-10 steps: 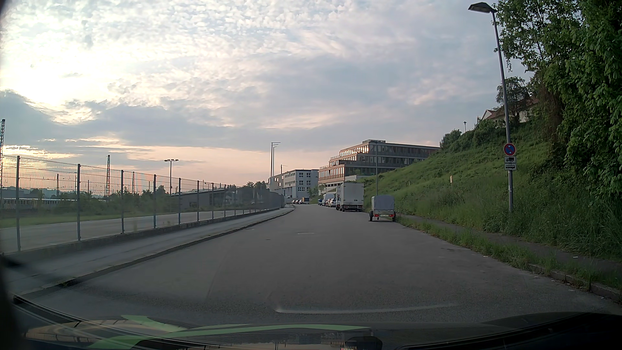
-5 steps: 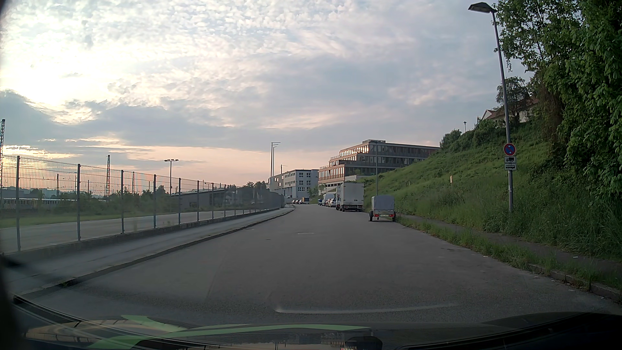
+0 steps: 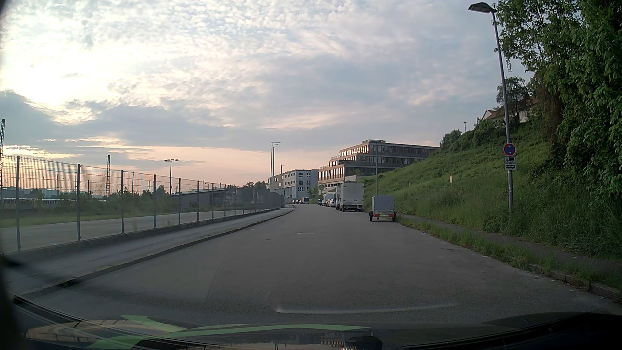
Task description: Follow the waypoints while adhering to traffic rules and regulations
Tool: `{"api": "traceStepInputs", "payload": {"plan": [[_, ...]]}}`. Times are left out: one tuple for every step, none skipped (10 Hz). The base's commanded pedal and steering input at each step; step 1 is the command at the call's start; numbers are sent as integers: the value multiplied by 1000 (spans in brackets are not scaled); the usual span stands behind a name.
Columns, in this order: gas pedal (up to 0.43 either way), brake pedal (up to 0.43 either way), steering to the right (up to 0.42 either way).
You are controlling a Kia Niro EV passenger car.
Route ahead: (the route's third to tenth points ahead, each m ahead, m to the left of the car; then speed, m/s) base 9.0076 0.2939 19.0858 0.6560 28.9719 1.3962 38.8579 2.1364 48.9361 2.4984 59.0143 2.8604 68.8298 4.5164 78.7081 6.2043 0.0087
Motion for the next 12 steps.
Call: {"api": "traceStepInputs", "payload": {"plan": [[0, 159, -1], [0, 165, -1], [0, 165, -1], [0, 171, 0], [0, 171, -1], [0, 177, -1], [0, 177, -1], [0, 177, -1], [0, 177, 0], [0, 177, -1], [0, 177, -1], [0, 183, -1]]}}
